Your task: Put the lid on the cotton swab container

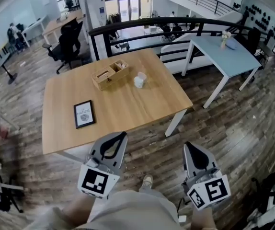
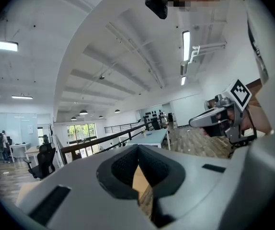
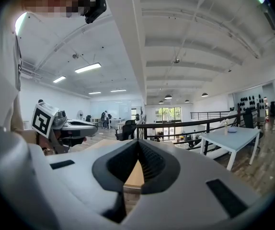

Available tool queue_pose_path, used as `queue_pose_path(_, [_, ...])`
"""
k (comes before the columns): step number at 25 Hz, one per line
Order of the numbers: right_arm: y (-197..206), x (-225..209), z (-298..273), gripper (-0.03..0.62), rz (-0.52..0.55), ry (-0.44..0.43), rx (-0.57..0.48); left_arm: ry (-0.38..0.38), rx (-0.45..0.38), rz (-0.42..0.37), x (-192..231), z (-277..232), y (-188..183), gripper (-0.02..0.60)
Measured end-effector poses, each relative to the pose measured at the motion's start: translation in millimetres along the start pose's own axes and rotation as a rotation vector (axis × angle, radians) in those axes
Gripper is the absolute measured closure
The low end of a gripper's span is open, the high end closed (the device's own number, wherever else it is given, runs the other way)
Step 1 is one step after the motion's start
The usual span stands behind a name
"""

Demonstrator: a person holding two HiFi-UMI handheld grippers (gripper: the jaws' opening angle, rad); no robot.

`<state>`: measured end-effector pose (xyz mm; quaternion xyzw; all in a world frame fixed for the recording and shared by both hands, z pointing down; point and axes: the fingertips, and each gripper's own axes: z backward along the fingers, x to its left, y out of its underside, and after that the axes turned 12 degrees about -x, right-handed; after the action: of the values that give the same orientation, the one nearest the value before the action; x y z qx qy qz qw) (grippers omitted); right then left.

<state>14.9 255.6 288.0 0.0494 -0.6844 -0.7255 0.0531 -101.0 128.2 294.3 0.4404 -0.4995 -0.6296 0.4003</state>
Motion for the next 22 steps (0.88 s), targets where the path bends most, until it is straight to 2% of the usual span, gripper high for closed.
queue_pose_path(6, [12, -42, -19, 0.568, -0.006, -0.028, 0.009, -0.019, 0.010, -0.018, -5, -44, 7, 0.560])
queue_pose_path(12, [21, -62, -37, 0.568, -0.039, -0.049, 0.023, -0.031, 0.006, -0.025, -2, -73, 6, 0.560])
queue_pose_path(22, [42, -105, -99, 0.568, -0.040, -0.046, 0.049, -0.028, 0.046, -0.014, 30, -127, 46, 0.560])
